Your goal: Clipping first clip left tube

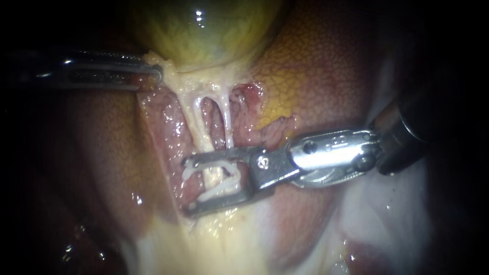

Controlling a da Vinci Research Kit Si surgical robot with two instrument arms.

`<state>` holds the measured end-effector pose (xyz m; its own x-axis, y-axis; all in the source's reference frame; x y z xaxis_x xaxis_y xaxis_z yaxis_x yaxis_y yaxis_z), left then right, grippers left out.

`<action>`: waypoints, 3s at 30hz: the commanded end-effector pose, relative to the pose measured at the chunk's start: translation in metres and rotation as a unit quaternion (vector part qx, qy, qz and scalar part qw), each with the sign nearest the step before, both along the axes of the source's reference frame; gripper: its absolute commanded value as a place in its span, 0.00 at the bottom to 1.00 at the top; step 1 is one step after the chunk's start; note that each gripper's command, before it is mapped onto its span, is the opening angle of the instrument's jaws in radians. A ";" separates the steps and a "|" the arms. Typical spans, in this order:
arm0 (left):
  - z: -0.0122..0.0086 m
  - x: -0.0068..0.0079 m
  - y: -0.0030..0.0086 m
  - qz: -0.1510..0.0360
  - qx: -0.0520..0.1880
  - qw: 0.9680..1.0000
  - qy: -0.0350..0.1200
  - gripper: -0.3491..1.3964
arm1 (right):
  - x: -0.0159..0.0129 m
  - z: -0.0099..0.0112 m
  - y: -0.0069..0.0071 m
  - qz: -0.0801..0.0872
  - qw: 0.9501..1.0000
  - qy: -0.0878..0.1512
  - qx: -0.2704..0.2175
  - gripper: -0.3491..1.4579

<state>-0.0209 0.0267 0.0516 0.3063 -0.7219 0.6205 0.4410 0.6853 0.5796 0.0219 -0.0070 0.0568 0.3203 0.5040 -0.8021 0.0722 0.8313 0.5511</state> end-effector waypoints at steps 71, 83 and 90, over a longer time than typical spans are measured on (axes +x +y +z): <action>0.0003 0.0000 0.0000 0.000 -0.001 1.000 0.000 0.00 | 0.0004 0.0016 0.0000 -0.104 0.966 0.151 0.183 0.31; 0.0004 0.0000 0.0000 0.000 -0.001 1.000 0.000 0.00 | 0.0004 0.0017 0.0000 -0.103 0.961 0.138 0.218 0.00; 0.0005 0.0000 -0.0001 0.000 -0.001 1.000 0.000 0.00 | 0.0008 0.0020 -0.0001 -0.103 0.959 0.134 0.225 0.00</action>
